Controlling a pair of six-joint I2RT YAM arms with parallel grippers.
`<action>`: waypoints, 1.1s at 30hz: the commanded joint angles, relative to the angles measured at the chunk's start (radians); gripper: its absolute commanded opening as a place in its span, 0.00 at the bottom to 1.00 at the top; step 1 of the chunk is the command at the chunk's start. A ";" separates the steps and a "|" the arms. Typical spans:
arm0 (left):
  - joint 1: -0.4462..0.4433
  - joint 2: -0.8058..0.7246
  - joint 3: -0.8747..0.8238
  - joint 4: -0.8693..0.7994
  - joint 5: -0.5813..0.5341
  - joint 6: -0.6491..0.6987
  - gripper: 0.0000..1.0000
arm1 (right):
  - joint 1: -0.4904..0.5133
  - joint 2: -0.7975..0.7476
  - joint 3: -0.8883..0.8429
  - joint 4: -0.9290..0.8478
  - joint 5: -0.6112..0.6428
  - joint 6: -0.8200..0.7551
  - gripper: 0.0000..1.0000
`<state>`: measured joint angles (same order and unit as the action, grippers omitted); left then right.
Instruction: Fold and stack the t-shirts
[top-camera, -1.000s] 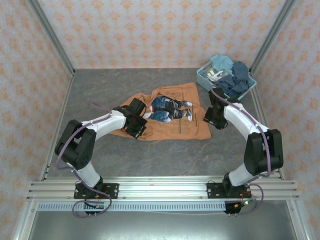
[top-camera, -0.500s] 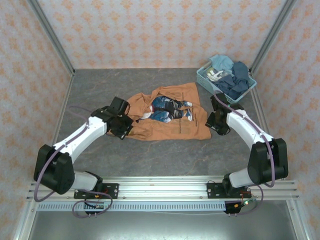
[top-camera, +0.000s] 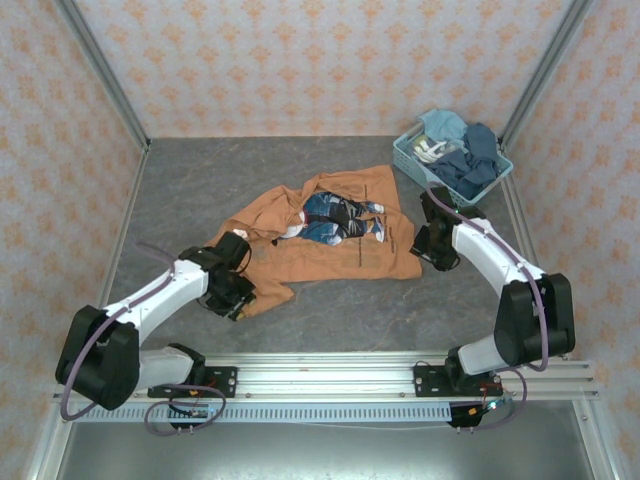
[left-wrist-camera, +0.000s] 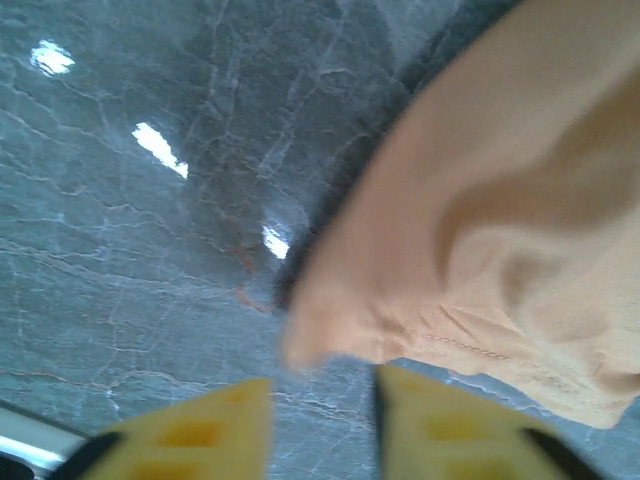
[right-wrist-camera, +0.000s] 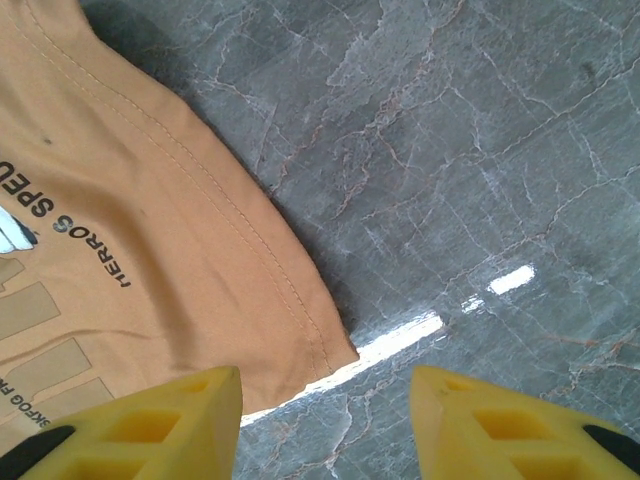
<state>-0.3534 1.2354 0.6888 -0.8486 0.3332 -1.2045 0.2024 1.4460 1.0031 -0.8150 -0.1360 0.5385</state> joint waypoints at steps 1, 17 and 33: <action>-0.002 -0.053 -0.014 -0.046 -0.034 0.013 0.60 | 0.008 0.003 0.002 -0.039 -0.009 -0.009 0.48; -0.074 0.172 0.010 0.174 -0.034 -0.048 0.51 | 0.043 -0.043 -0.046 -0.058 -0.053 0.001 0.48; -0.072 -0.047 0.003 -0.069 -0.293 0.011 0.00 | 0.035 -0.031 -0.162 0.058 -0.128 0.147 0.50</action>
<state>-0.4377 1.2530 0.7055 -0.8173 0.1505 -1.2018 0.2413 1.3865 0.8581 -0.8062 -0.2314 0.6258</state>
